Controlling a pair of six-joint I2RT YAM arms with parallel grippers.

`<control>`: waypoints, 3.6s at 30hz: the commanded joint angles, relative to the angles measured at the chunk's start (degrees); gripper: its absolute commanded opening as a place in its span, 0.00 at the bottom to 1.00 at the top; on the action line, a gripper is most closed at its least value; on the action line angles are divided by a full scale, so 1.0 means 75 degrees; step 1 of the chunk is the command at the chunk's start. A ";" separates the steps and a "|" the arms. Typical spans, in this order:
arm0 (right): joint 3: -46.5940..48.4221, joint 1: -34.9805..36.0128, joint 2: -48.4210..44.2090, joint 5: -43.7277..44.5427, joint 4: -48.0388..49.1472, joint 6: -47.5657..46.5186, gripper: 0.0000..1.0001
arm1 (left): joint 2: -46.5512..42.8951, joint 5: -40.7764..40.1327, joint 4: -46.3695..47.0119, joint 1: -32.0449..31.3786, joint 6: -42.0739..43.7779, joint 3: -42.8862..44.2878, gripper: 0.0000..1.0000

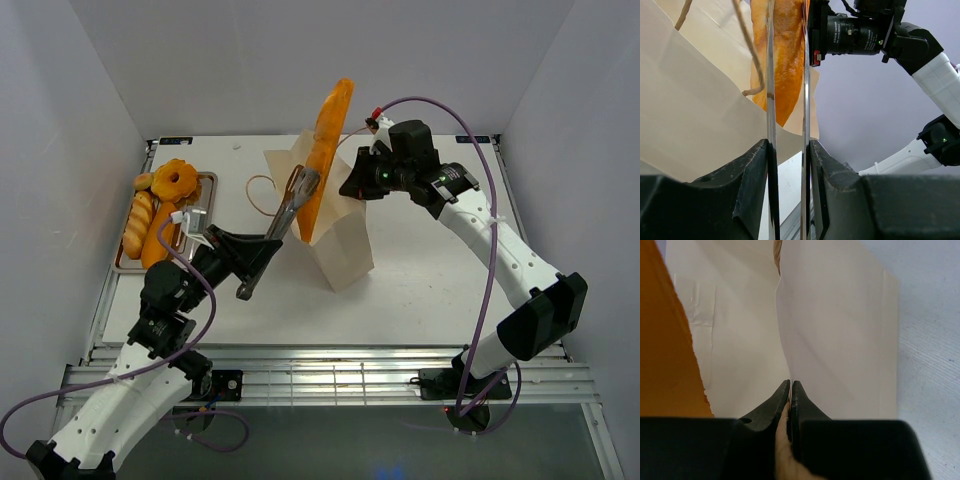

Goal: Place the fake bread into the paper bag
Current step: Place the fake bread in the paper bag, then pick up the fake bread from the plate.

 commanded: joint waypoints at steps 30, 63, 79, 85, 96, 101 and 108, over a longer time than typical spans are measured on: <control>-0.0356 -0.0327 -0.0306 -0.0609 0.0560 0.0074 0.08 | 0.0031 -0.0174 -0.0200 -0.0013 -0.0058 0.1600 0.33; -0.0989 -0.2050 -0.0130 -0.2122 0.0208 -0.0313 0.08 | 0.1320 -0.4967 -0.5603 -0.0013 0.0528 0.3853 0.34; -0.1165 -0.2050 -0.0517 -0.2285 0.0360 -0.0536 0.08 | 0.2598 -0.3928 -0.5817 0.2182 0.0329 0.3023 0.38; -0.1212 -0.2062 -0.0517 -0.2426 0.0396 -0.0570 0.09 | 0.2445 -0.1349 -0.5008 0.4655 0.0400 0.2190 0.36; -0.1341 -0.2038 -0.0494 -0.2801 0.0677 -0.0430 0.11 | 0.1825 0.1173 -0.4338 0.7076 -0.1040 0.1475 0.35; -0.1434 -0.2038 -0.0540 -0.2941 0.0782 -0.0395 0.15 | 0.1496 0.1419 -0.3613 0.7123 -0.2223 0.0879 0.40; -0.1388 -0.2050 -0.0354 -0.2953 0.0713 -0.0406 0.18 | 0.1146 0.1245 -0.3315 0.7123 -0.3490 0.0104 0.41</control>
